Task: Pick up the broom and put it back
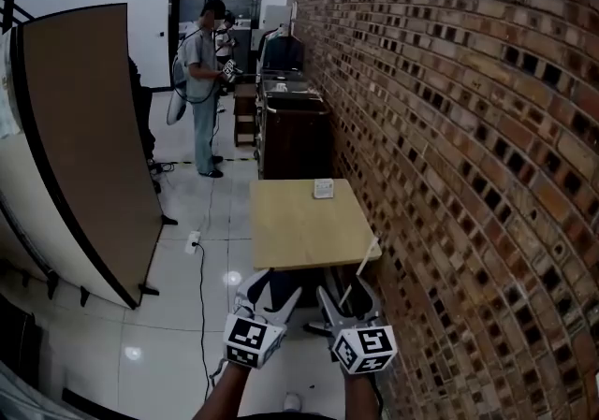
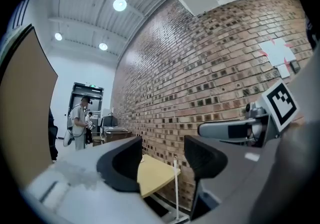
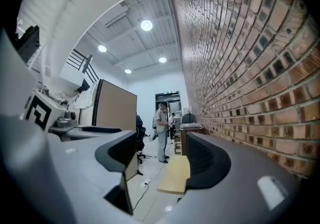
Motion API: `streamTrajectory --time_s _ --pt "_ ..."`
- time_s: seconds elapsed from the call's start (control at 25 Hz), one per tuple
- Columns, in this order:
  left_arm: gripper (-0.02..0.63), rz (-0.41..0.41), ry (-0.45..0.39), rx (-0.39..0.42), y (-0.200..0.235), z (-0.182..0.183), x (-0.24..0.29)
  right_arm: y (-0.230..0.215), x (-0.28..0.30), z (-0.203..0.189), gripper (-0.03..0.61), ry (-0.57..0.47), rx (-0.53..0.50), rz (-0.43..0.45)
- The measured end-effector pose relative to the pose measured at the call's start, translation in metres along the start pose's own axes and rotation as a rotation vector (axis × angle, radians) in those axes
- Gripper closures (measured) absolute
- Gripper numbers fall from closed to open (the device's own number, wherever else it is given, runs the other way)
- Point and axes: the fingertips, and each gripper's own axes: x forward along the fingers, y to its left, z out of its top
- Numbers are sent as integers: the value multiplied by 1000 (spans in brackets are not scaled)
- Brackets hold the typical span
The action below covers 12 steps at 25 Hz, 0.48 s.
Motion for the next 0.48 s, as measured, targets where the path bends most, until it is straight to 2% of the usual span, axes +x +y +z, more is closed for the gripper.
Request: streamTrajectory --time_s 0.16,0.32,0.48 --pt "350 33 -25 3 9 9 41 -31 28 -6 268 4 27 31" --pt "350 46 4 -13 13 -1 62 -55 43 -28 270 25 66 50" --pt "350 51 9 12 21 4 96 -69 63 -32 270 33 72 80"
